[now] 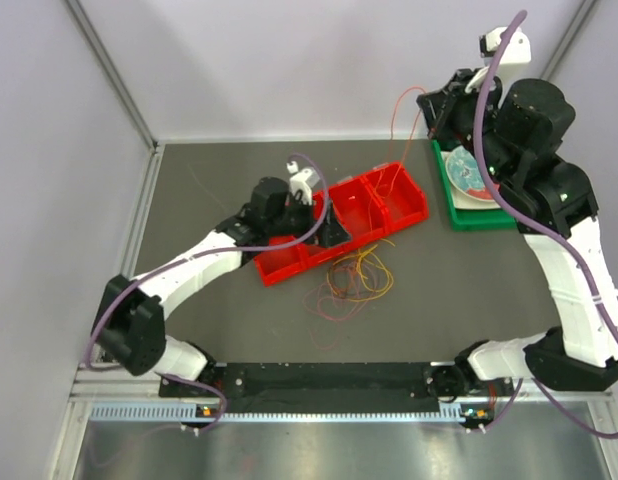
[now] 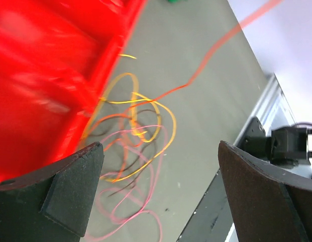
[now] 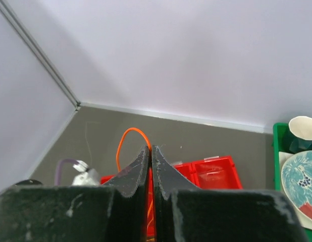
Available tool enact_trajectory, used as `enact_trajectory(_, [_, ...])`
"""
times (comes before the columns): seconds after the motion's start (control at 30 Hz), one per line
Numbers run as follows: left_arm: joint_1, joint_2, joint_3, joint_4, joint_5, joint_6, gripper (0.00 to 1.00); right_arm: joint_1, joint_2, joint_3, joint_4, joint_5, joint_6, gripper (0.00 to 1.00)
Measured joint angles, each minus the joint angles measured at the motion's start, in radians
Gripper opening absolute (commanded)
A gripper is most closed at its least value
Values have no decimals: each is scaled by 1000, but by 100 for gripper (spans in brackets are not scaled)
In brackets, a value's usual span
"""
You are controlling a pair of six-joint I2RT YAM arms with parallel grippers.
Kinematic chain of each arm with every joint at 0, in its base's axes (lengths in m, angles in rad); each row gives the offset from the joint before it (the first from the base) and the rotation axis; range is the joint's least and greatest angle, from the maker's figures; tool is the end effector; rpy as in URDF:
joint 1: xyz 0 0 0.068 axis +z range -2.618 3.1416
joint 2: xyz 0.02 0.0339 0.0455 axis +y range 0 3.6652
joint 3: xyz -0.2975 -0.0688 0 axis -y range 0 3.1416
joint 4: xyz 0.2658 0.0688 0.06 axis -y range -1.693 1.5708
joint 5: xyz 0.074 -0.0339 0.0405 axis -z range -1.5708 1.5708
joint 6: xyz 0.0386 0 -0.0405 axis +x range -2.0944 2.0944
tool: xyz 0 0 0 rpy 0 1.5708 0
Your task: Untangle the cables
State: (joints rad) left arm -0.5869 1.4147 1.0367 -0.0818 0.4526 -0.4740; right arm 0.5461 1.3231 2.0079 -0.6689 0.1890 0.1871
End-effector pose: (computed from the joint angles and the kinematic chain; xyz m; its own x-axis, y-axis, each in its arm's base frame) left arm 0.2740 -0.2025 0.3168 -0.7050 -0.0241 -0.7088 0.5648 0.5853 -0.5817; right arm 0.1977 0.1116 0.6183 -0.0517 0.1824 -0.9819 -0.3460 0.9190 0.1889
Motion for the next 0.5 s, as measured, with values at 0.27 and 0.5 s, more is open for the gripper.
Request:
enact_trajectory(0.27, [-147, 164, 18, 142, -52, -31, 95, 0, -1, -70, 10, -5, 23, 0])
enact_trajectory(0.5, [-286, 270, 72, 201, -215, -21, 71, 1, -19, -117, 15, -6, 33, 0])
